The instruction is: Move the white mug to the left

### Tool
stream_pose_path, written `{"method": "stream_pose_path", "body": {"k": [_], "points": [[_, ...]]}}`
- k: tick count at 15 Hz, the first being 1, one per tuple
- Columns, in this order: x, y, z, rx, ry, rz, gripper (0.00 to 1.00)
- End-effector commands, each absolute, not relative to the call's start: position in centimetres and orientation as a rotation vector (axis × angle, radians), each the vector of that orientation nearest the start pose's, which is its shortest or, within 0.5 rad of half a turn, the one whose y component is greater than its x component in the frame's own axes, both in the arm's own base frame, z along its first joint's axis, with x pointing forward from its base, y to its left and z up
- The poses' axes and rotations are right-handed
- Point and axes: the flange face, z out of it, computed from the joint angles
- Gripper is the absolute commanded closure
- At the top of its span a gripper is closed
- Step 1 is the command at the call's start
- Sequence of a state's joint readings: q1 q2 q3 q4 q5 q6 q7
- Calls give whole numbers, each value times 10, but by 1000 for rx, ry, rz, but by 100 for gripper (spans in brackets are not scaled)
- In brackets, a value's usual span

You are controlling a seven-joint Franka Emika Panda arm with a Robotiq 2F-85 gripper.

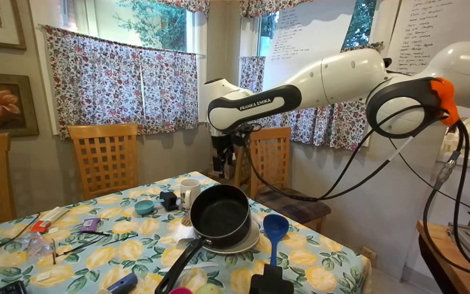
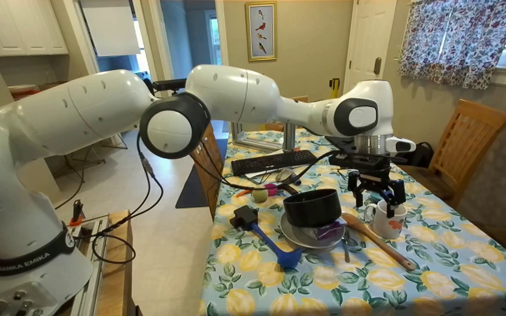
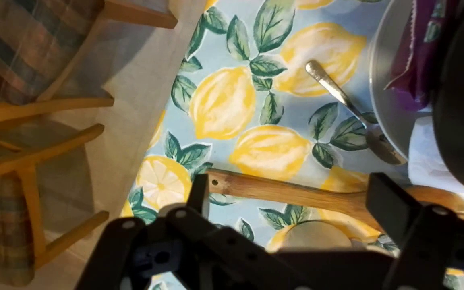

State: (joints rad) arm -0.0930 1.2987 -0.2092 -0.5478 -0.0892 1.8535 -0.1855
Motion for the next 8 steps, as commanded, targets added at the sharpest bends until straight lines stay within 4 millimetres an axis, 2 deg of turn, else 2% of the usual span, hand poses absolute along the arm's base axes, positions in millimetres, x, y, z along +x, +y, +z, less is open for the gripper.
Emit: {"method": "stream_pose_path", "body": {"k": [1,3,4,8], "points": [[801,-152,225,-3423,-445,16,0],[805,-150,230,-3398,-631,-10,0],[801,-150,225,-3404,-466,22,0],[801,-150,225,-3403,-481,21,0]]}}
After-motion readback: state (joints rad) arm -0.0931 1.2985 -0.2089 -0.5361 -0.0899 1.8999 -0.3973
